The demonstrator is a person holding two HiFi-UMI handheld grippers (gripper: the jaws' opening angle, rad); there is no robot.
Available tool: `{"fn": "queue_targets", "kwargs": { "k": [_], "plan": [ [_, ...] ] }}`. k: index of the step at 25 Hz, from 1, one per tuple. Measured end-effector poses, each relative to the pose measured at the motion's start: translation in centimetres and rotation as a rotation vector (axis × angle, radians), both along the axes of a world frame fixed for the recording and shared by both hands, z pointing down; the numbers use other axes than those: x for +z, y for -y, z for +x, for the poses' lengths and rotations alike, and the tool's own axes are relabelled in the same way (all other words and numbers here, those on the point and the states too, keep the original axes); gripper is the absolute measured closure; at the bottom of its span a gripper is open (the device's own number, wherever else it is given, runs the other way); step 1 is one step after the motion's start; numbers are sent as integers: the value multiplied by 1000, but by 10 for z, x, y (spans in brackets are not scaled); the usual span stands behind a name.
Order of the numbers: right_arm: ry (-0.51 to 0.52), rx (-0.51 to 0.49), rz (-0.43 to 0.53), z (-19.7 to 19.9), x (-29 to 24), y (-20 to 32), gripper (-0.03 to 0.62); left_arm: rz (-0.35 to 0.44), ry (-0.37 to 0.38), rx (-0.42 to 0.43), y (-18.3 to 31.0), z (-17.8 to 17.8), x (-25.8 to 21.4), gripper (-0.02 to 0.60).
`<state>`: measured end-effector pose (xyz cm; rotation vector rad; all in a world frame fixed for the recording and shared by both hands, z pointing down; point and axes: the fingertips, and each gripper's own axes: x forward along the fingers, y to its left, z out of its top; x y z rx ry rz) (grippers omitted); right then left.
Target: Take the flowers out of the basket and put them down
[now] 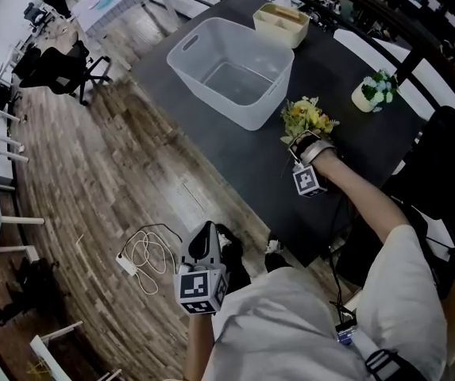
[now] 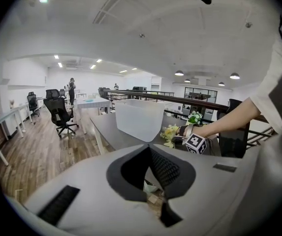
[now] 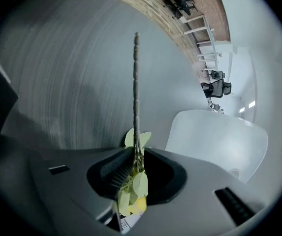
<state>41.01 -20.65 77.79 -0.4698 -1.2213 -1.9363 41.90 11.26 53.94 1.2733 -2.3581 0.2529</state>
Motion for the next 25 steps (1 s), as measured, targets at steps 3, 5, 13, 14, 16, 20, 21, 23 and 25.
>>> {"fn": "queue_targets", "kwargs": {
  "k": [3,5,13,14,16,20,21,23,25],
  "plan": [
    [33,41,-35,4,-6,-1,499,-9,-7,-5,-5,7,4,558],
    [73,67,-63,6,-16,-5,499,-16,-8,-2,-7,9,7,558],
    [140,189,-216,40,-50,-28,382,1,-29,91,19,26,8,558],
    [190,224,-273,43,-60,-30,382,7,-21,111,25,30,5,558],
    [318,339,-446,54,-85,-34,382,19,-7,139,33,35,0,558],
    [604,652,-1152,84,-148,-52,382,46,-9,155,40,46,-3,558],
    [672,723,-1423,95,-166,-58,384,54,-14,156,41,51,-3,558],
    [837,841,-2013,123,-200,-62,442,62,-24,157,38,64,-2,558],
    [986,932,-2504,162,-217,-60,595,70,-28,154,31,83,-2,558]
  ]
}}
